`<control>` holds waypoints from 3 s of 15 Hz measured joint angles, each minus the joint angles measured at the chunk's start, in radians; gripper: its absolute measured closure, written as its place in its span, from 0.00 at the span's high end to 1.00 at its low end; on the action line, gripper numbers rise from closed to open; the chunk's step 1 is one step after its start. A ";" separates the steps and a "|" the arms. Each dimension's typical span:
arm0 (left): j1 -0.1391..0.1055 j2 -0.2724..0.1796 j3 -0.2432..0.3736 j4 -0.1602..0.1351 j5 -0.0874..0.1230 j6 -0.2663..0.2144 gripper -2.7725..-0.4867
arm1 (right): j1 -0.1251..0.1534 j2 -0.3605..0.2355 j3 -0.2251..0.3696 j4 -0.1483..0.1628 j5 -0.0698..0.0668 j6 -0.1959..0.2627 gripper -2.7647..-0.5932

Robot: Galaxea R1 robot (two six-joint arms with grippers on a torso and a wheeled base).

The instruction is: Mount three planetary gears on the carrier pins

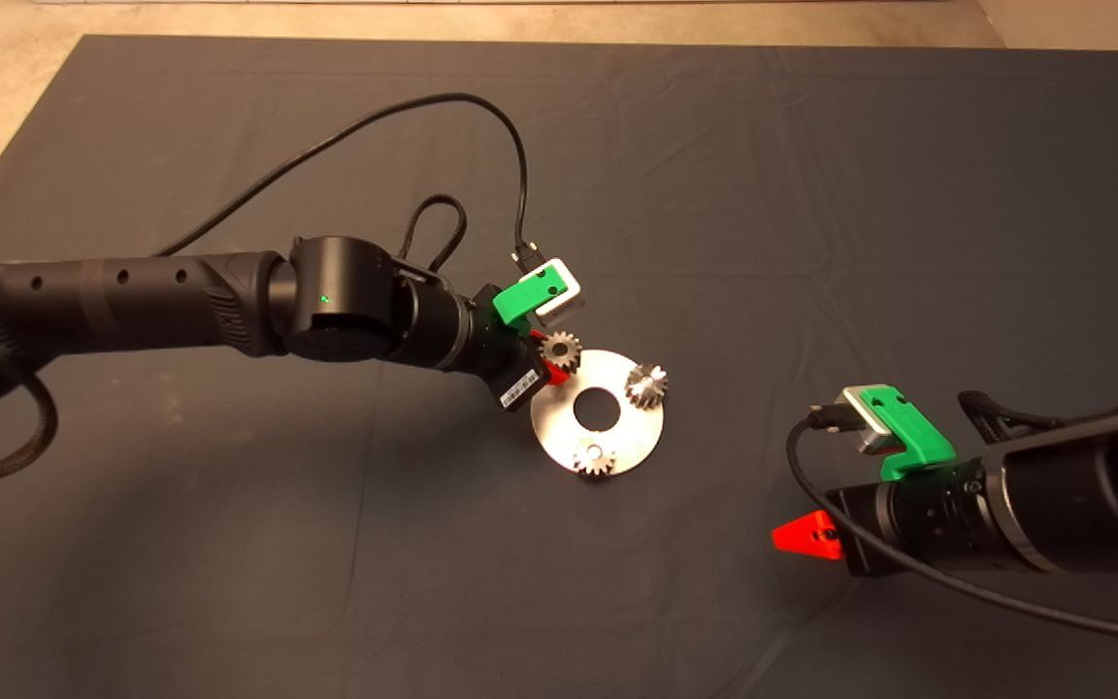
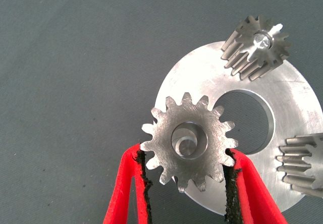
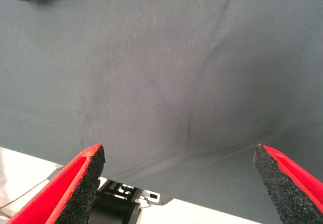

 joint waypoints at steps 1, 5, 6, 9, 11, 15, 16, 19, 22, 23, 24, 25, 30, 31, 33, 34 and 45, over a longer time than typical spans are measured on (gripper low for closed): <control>0.000 0.000 -0.001 0.000 0.000 0.000 0.05 | 0.000 0.000 0.000 0.001 0.000 0.000 0.74; 0.000 0.000 -0.001 0.000 0.000 0.000 0.05 | 0.000 0.000 0.000 0.005 0.000 0.000 0.74; 0.000 -0.001 -0.001 0.000 0.000 0.000 0.05 | 0.000 0.000 0.000 0.005 0.000 0.000 0.74; 0.001 0.000 -0.001 0.000 0.000 0.000 0.05 | 0.000 0.000 0.000 0.005 0.000 0.000 0.74; 0.011 -0.001 -0.001 0.003 -0.001 0.000 0.05 | 0.000 0.000 0.000 0.006 0.000 0.000 0.74; 0.022 -0.003 -0.002 0.003 -0.016 0.000 0.05 | 0.002 0.000 0.000 0.006 0.000 0.000 0.74; 0.022 -0.003 -0.004 0.003 -0.018 0.000 0.05 | 0.003 0.000 0.000 0.007 0.000 0.000 0.74; 0.022 -0.003 -0.020 0.003 -0.024 0.000 0.05 | 0.006 0.000 0.000 0.007 0.000 0.000 0.74; 0.023 -0.003 -0.021 0.010 -0.029 0.000 0.05 | 0.006 0.000 0.000 0.008 0.000 0.000 0.74; 0.024 -0.003 -0.021 0.012 -0.030 0.000 0.05 | 0.006 0.000 0.000 0.008 0.000 0.000 0.74; 0.028 -0.004 -0.021 0.017 -0.035 0.000 0.05 | 0.006 0.000 0.000 0.008 0.000 0.000 0.74; 0.028 -0.006 -0.021 0.018 -0.038 0.000 0.05 | 0.008 0.000 0.000 0.008 0.001 0.000 0.74; 0.028 -0.015 -0.019 0.018 -0.039 0.000 0.05 | 0.015 0.000 0.000 0.012 0.001 0.000 0.74; 0.028 -0.018 -0.018 0.018 -0.039 -0.001 0.05 | 0.019 0.000 0.000 0.014 0.001 0.000 0.74; 0.028 -0.025 -0.013 0.018 -0.039 -0.001 0.05 | 0.025 0.000 0.000 0.015 0.000 0.000 0.74; 0.031 -0.032 -0.006 0.018 -0.039 -0.003 0.05 | 0.025 0.000 0.000 0.015 0.000 0.000 0.74; 0.033 -0.035 0.009 0.018 -0.038 -0.030 0.03 | 0.039 0.000 0.000 0.019 0.000 0.000 0.74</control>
